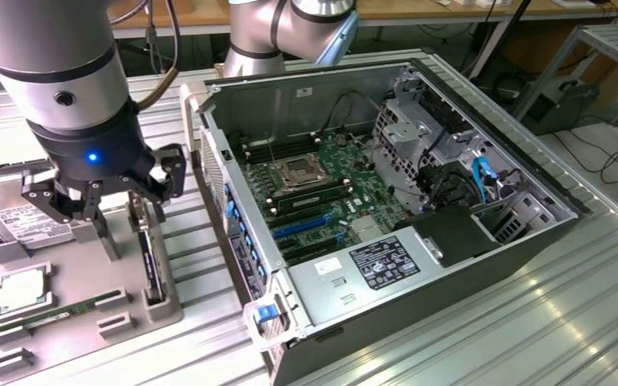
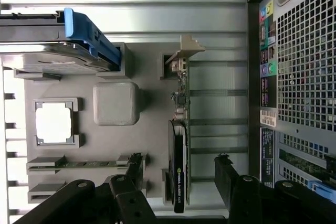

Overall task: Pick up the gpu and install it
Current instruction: 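Pick up the gpu and move the gpu toward the slot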

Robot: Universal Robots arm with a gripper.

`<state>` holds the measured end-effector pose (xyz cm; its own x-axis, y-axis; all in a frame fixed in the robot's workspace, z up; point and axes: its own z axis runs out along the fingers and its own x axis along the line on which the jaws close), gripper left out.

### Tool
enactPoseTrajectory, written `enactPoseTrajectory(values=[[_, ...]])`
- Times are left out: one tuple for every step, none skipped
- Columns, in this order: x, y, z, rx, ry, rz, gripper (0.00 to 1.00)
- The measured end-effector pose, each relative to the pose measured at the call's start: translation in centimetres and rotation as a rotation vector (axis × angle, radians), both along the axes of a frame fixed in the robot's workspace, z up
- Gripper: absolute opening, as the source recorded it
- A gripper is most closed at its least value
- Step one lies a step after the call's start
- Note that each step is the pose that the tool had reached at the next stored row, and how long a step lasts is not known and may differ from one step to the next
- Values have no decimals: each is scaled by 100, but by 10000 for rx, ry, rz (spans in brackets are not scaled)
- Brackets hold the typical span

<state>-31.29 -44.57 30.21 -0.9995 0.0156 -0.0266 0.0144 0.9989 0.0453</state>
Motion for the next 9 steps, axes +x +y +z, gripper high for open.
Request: enactPoseTrajectory(values=[[0, -1, -4, -1, 1, 0, 66], [0, -2, -9, -1, 2, 0, 66], [0, -2, -16, 0, 0, 0, 66], [0, -2, -21, 0, 1, 0, 66], [0, -2, -29, -1, 1, 0, 66], [0, -2, -39, -1, 2, 0, 66], [0, -2, -48, -1, 10, 2, 66], [0, -2, -59, -1, 21, 2, 66], [0, -3, -77, -2, 60, 2, 66]])
